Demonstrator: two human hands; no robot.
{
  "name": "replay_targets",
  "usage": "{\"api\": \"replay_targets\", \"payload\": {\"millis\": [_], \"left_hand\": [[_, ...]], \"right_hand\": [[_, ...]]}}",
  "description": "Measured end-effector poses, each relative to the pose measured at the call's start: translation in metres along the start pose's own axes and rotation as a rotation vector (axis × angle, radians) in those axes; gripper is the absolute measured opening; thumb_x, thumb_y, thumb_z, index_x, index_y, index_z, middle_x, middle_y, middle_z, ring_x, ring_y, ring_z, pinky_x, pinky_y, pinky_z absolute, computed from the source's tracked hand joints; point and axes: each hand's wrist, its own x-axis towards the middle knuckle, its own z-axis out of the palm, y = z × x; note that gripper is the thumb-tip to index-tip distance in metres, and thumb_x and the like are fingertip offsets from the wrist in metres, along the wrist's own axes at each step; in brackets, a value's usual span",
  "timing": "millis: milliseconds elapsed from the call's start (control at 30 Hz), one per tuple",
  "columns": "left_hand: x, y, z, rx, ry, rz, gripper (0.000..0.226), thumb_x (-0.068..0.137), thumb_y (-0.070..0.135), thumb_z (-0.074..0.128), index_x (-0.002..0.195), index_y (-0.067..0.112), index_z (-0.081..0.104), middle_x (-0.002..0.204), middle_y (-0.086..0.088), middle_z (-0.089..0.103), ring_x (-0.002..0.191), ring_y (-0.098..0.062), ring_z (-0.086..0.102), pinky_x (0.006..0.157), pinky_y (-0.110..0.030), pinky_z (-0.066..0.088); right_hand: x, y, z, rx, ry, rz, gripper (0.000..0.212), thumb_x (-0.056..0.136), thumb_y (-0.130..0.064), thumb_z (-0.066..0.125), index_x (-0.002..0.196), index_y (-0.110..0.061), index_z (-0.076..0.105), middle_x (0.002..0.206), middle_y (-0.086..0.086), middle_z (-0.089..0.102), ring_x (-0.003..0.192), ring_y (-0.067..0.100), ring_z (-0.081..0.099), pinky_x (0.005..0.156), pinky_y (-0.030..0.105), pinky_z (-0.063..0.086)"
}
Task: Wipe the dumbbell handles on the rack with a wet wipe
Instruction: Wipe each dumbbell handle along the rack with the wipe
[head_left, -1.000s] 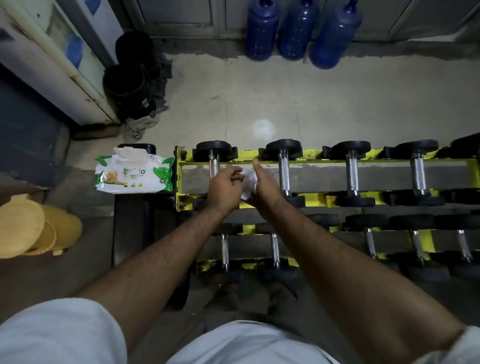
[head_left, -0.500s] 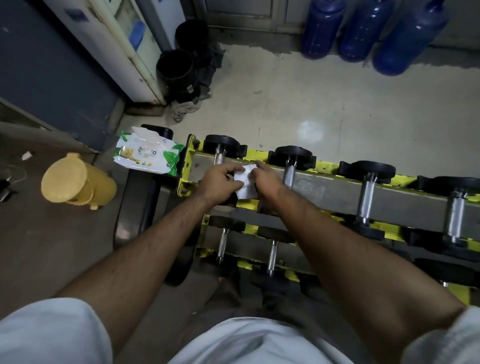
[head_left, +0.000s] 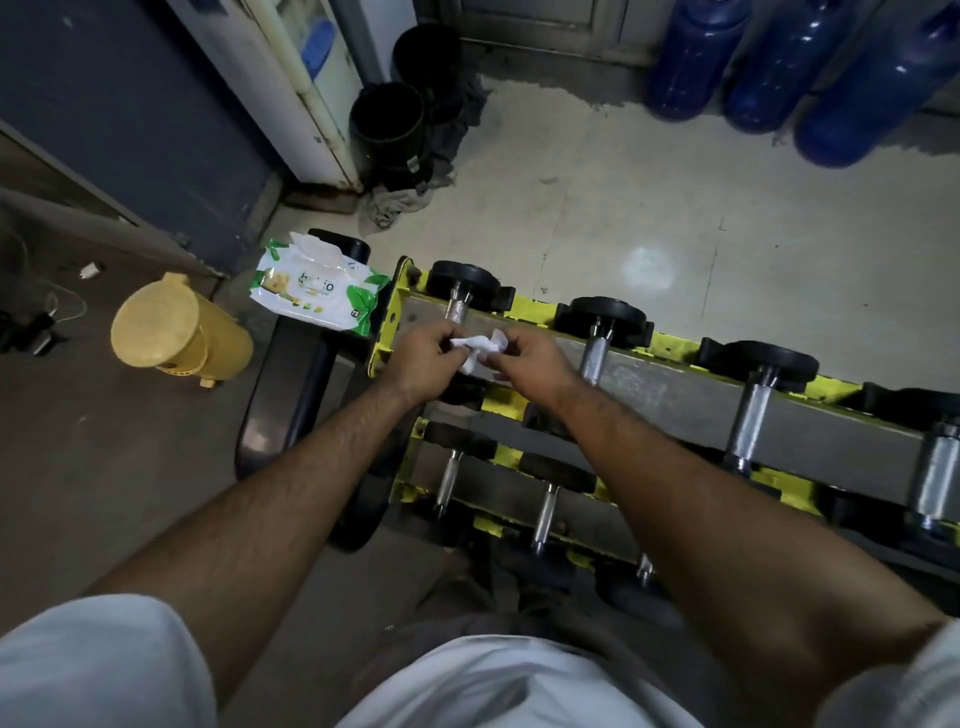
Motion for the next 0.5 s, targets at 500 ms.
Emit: {"api": "replay_targets", "payload": {"millis": [500], "left_hand": [[0.014, -0.027, 0.011, -0.245, 0.013, -0.191, 0.029, 0.084, -0.009, 0.061, 0.091, 0.02, 0.058, 0.075, -0.003, 0.063, 0.058, -0.021, 0.061, 0.056, -0.027, 0.052]], "right_hand": [[0.014, 0.003, 0.013, 0.115, -0.019, 0.203, 0.022, 0.098, -0.023, 0.057, 0.109, -0.012, 0.073, 0.102, 0.008, 0.073, 0.084, 0.016, 0.071, 0.073, 0.029, 0.06]]}}
